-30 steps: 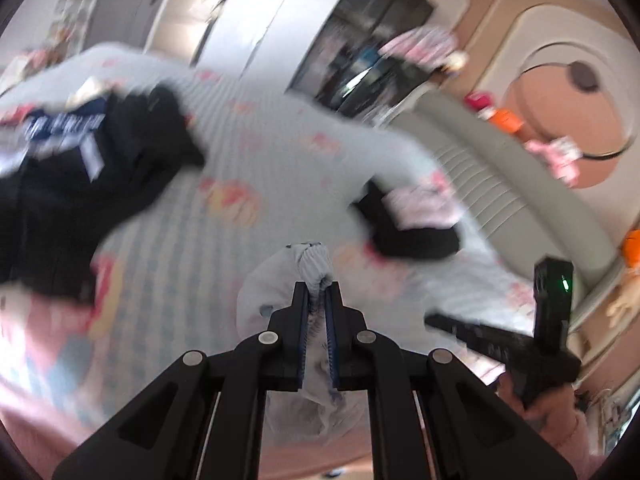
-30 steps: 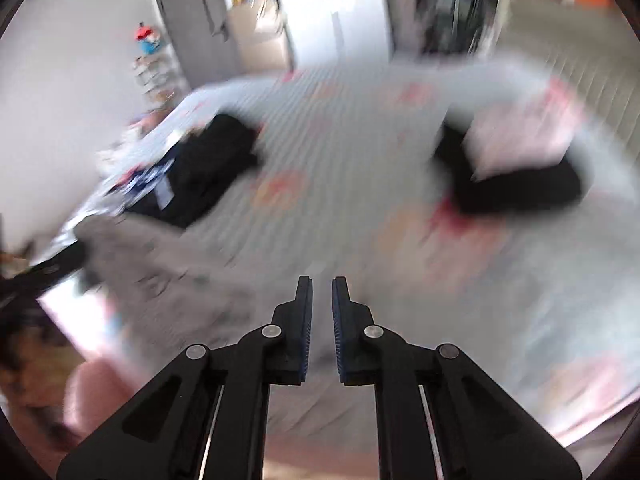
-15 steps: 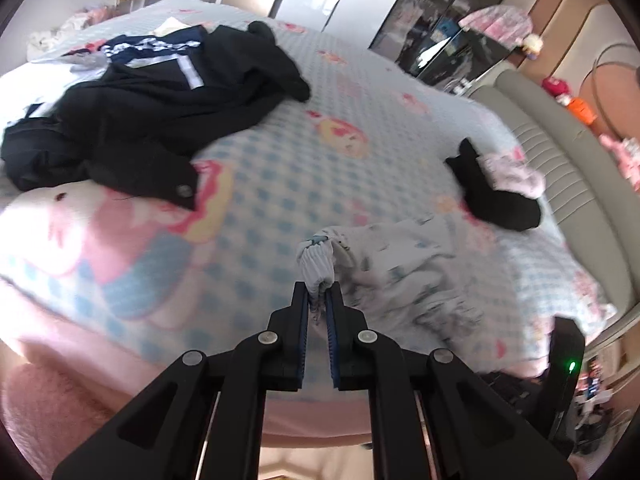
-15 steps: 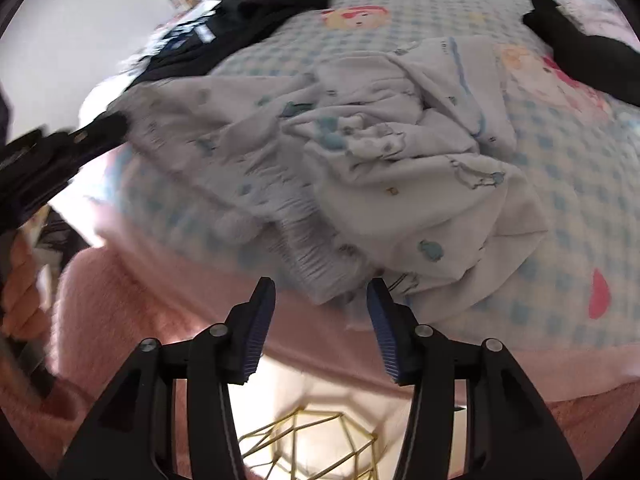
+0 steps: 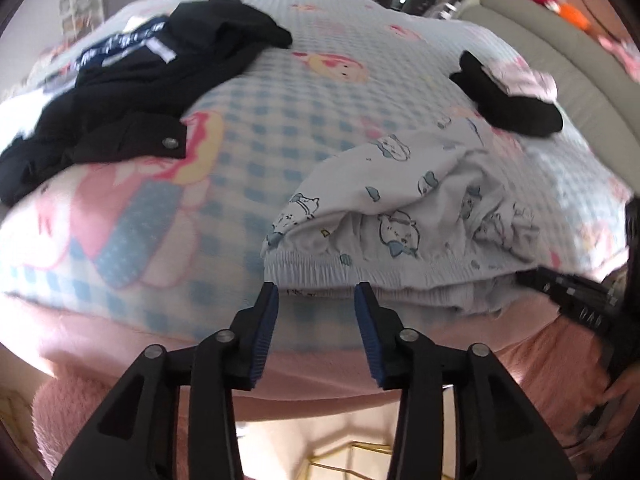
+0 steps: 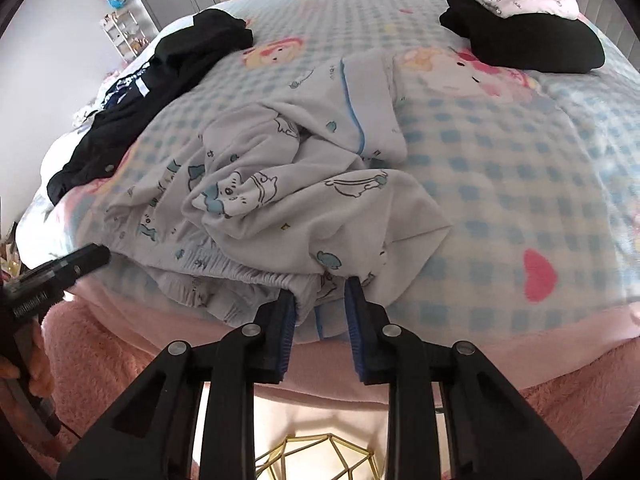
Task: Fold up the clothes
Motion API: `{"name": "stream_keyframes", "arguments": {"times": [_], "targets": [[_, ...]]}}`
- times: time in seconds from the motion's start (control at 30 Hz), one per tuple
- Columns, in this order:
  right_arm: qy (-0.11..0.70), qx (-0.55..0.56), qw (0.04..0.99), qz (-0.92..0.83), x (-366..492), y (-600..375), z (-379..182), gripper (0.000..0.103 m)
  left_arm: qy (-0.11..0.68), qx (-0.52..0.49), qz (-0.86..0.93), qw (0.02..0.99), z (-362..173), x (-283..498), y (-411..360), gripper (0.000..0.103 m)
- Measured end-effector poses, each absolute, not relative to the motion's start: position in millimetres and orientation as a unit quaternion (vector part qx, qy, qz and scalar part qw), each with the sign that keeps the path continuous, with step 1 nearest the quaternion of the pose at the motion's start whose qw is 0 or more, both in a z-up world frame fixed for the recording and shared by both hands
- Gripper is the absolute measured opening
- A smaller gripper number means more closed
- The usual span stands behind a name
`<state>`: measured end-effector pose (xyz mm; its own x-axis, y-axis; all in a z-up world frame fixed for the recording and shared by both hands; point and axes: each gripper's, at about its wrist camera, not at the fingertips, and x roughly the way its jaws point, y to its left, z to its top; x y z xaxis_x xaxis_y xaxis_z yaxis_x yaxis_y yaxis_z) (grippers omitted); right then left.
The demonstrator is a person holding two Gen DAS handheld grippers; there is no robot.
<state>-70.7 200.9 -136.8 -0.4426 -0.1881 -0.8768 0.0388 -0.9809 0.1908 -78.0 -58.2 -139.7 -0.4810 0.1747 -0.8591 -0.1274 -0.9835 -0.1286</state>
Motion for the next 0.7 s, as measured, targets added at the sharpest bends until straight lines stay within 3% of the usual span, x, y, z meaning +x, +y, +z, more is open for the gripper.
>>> {"name": "stream_keyframes", "arguments": {"times": [0.3, 0.37, 0.4, 0.53, 0.7], "targets": [[-0.070, 0.515, 0.036, -0.854, -61, 217, -139, 0.024, 0.018, -0.492, 0.868, 0.065, -142, -89, -48, 0.042], [-0.068, 0.499, 0.021, -0.863, -59, 224, -128, 0.024, 0.000, -0.468, 0.880, 0.078, -130, -87, -48, 0.024], [-0.068, 0.493, 0.016, -0.867, -58, 228, -122, 0.024, -0.010, -0.458, 0.885, 0.086, -125, -86, -47, 0.020], [-0.069, 0.487, 0.005, -0.871, -54, 237, -116, 0.024, 0.002, -0.459, 0.885, 0.085, -125, -96, -33, 0.021], [-0.064, 0.546, 0.027, -0.835, -54, 230, -152, 0.024, -0.013, -0.491, 0.867, 0.089, -142, -112, -26, 0.027]]}}
